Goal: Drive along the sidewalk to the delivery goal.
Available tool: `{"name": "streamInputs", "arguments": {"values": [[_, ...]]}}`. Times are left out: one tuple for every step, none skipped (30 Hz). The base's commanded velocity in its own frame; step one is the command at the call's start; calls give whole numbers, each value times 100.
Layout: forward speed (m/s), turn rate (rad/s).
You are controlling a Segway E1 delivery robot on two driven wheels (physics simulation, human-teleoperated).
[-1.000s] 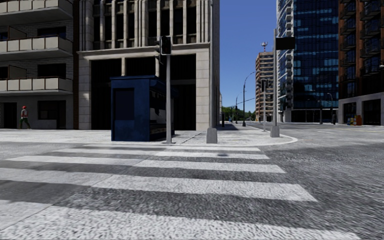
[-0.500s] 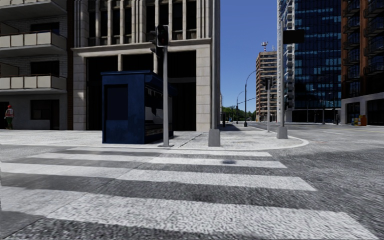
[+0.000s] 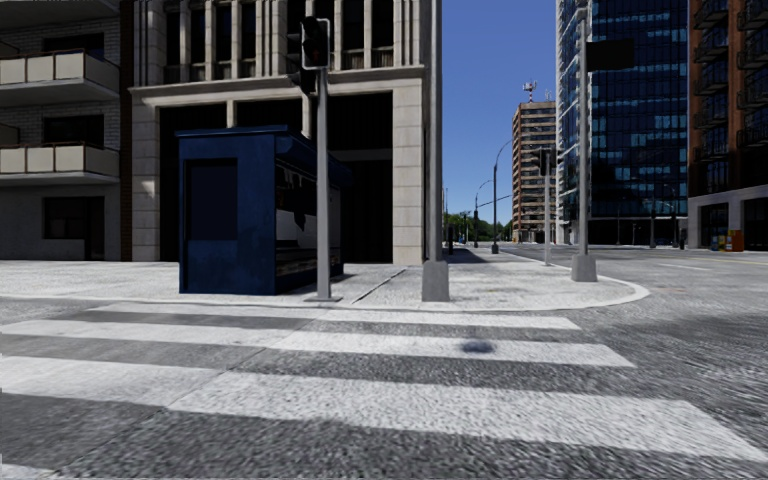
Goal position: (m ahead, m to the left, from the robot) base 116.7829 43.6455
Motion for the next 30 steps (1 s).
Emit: {"name": "streamInputs", "arguments": {"values": [[155,-9],[155,-9],[155,-10],[155,-10],[155,-12],[155,-14],[155,-18],[155,-18],[155,-22],[155,-23],[155,-23],[155,-23],[155,-23],[155,-23],[155,-23],[155,-23],[155,-23],[155,-23],[155,-23],[155,-23],[155,-23],[155,-23],[155,-24],[155,-25],[155,-25],[155,-25],[155,-26],[155,-26],[155,-28],[155,-28]]}}
